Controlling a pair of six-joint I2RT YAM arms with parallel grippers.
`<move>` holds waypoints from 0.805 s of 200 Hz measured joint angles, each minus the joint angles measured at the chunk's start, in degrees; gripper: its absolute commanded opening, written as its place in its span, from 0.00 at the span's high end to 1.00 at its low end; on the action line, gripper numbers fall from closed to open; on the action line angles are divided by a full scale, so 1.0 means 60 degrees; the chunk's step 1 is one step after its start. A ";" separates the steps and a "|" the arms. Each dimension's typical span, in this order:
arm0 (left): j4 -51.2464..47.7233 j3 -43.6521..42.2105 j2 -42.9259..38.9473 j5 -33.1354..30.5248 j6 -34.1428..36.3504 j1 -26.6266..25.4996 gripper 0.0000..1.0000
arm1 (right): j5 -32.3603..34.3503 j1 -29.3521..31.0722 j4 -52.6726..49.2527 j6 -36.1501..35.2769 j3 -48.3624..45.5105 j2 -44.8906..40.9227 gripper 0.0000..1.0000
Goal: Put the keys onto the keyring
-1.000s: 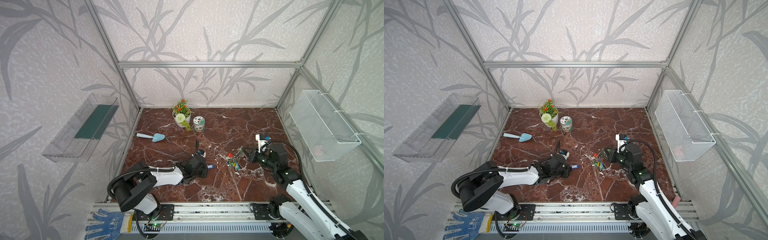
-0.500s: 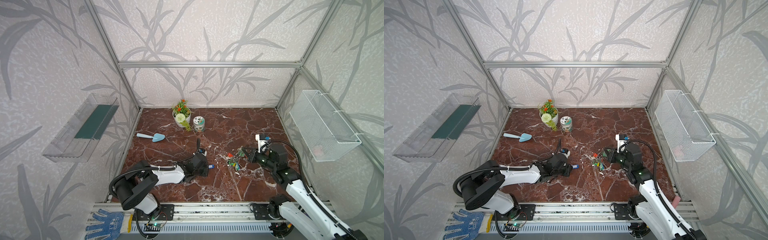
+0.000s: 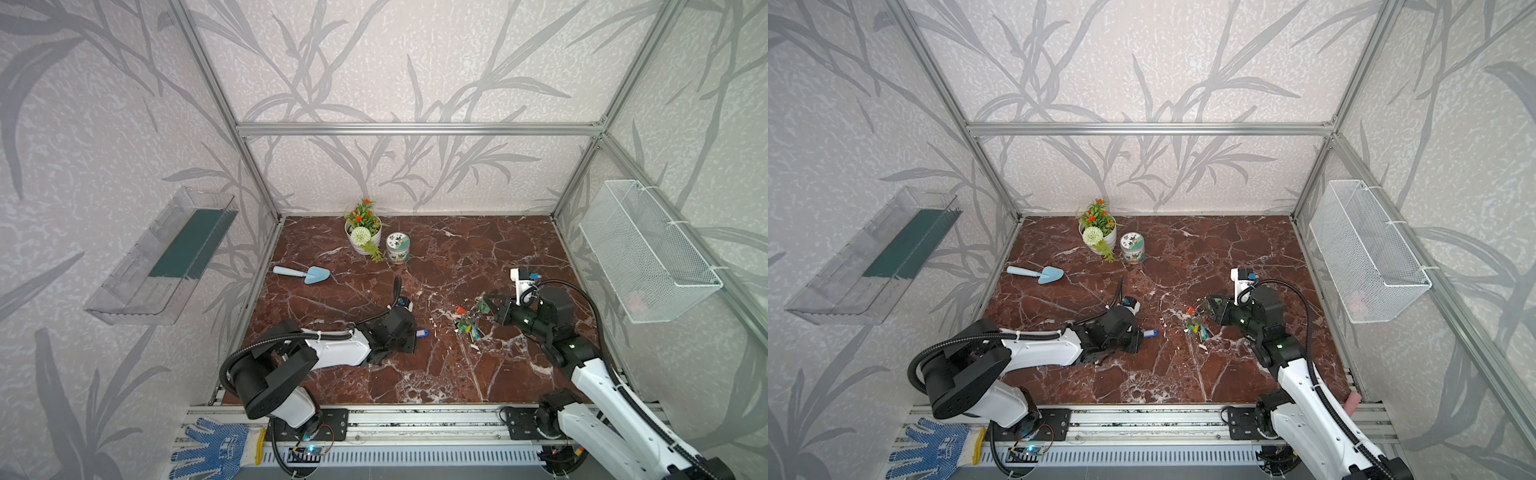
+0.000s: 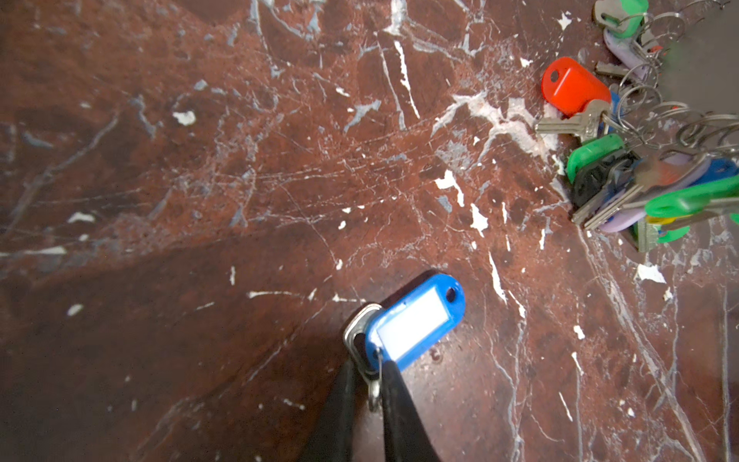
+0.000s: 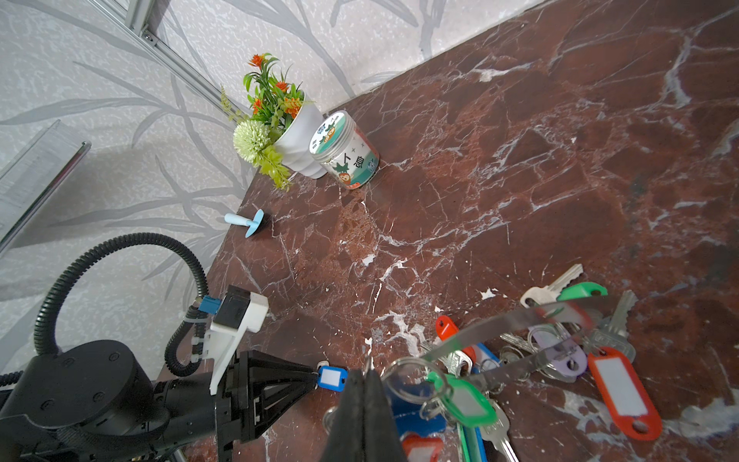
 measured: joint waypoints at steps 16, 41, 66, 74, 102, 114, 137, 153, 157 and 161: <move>-0.0033 0.0000 0.0000 0.0000 0.0036 0.0000 0.87 | 0.0000 0.0000 0.0000 0.0000 0.0000 0.0004 1.00; -0.0040 0.0000 0.0000 -0.0004 0.0044 0.0000 0.90 | 0.0000 0.0000 0.0004 0.0004 0.0000 0.0007 1.00; -0.0036 0.0000 0.0000 0.0000 0.0040 0.0000 0.92 | -0.0004 0.0000 0.0004 0.0007 0.0000 0.0007 1.00; -0.0036 0.0000 0.0000 0.0004 0.0047 0.0000 0.93 | -0.0004 0.0000 0.0004 0.0007 0.0000 0.0007 1.00; -0.0036 0.0004 -0.0004 0.0015 0.0047 0.0000 0.97 | -0.0004 0.0000 0.0004 0.0007 0.0000 0.0011 1.00; -0.0058 0.0004 -0.0029 0.0022 0.0040 0.0000 0.99 | -0.0007 0.0000 0.0011 0.0007 0.0000 0.0018 1.00; -0.0284 0.0004 -0.0266 0.0044 0.0033 0.0000 1.00 | -0.0011 0.0000 0.0036 0.0000 0.0000 0.0066 1.00; -0.0557 0.0004 -0.0612 0.0051 0.0044 0.0000 1.00 | -0.0015 0.0000 0.0040 -0.0015 -0.0004 0.0066 1.00; -0.0634 0.0004 -0.0707 0.0058 0.0047 0.0000 1.00 | -0.0022 0.0000 0.0040 -0.0022 -0.0004 0.0066 1.00; -0.0725 0.0004 -0.0827 0.0076 0.0073 0.0000 1.00 | -0.0029 0.0000 0.0040 -0.0044 -0.0004 0.0066 1.00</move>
